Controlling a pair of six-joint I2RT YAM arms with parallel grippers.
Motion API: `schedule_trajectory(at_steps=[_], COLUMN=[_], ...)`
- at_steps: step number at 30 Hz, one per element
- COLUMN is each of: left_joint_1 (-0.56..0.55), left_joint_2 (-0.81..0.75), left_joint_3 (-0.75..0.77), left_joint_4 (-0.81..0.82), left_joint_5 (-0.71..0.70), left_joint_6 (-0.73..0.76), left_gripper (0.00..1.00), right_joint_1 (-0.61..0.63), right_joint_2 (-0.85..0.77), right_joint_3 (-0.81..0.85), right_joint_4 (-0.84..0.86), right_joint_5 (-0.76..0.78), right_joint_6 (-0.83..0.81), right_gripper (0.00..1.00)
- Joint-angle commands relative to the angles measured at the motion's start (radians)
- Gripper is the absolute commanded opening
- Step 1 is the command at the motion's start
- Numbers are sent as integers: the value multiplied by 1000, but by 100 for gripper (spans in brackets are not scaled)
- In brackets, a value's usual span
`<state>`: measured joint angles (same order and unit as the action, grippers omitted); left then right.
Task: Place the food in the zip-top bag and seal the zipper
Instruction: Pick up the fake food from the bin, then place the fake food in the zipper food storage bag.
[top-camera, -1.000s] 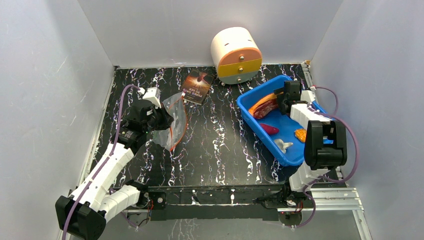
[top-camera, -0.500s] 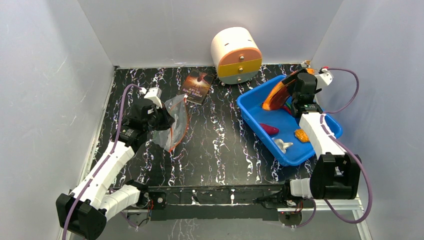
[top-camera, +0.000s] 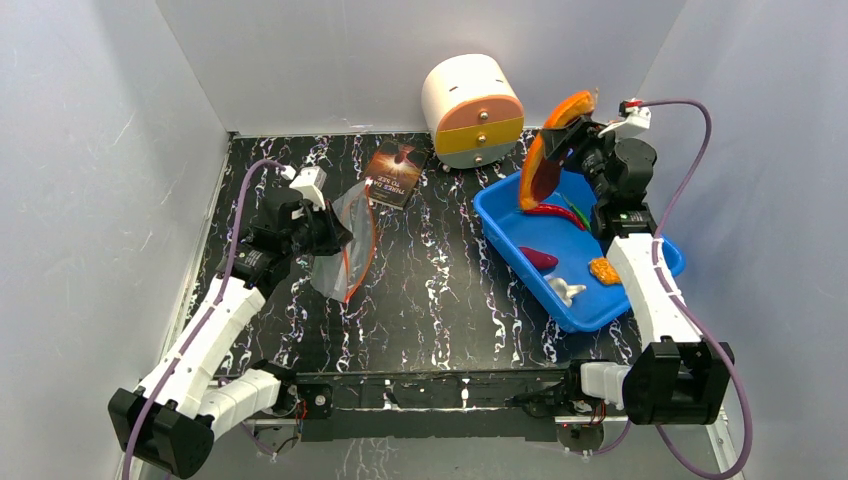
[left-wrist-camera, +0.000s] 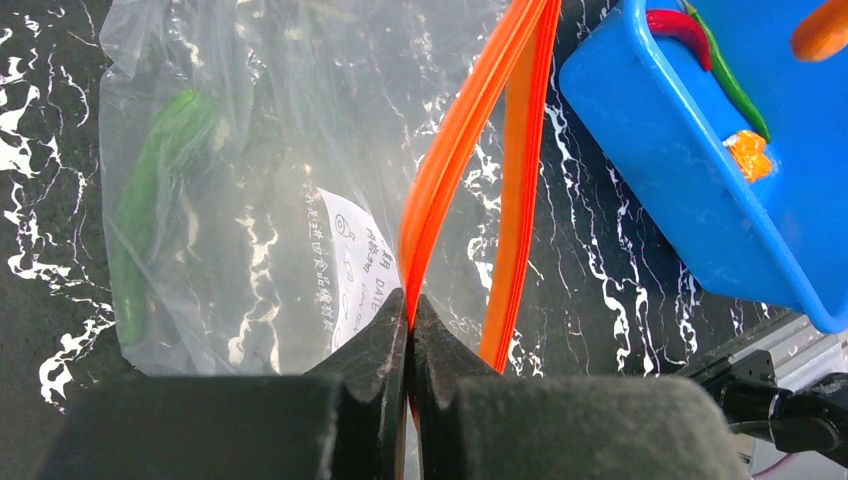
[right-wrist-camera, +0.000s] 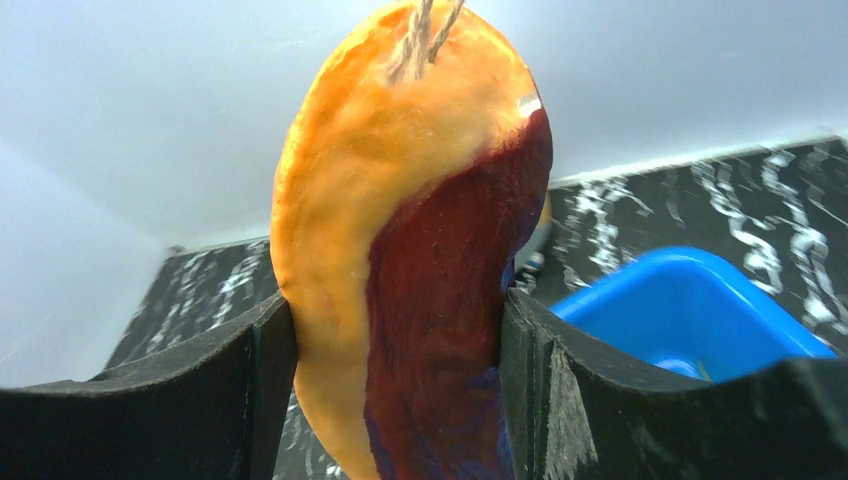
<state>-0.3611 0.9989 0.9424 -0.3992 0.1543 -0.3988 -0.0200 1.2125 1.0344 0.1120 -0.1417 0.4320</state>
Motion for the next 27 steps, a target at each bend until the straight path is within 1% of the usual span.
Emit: schedule_trajectory(at_steps=[1,6,8,13,17,19,24,27], left_joint_1=[2,2,2,2,2,2,2,2], left_joint_2=[24,70,75,77,77,72,79,81], left_joint_3=[60,120,134,154,156,153,166,167], left_joint_4=[-45,-101,-106,-104,-89,-82,-60,-48], left_joint_5=[52,98,129,206,266,284,363,396], left_joint_6=[46,72,70,44,20,7,-37,-52], left_gripper=[0,0,0,0,0,0,0,0], right_joint_1=[59,239,298,420,530,606,719,749], right_joint_2=[-39,-51,-57,-70,-65,-54,40,93], right_joint_3=[58,101,107,86,55,17,23,30], right_joint_4=[195,224,279,431,561,703,927,974], right_joint_5=[-261,-329,-375,-459,-477,-475,-490,-495], right_joint_6=[-15,-113,-123,-76,-61,-37,58,57], right_gripper=[59,60,60,61,62,63,62,62])
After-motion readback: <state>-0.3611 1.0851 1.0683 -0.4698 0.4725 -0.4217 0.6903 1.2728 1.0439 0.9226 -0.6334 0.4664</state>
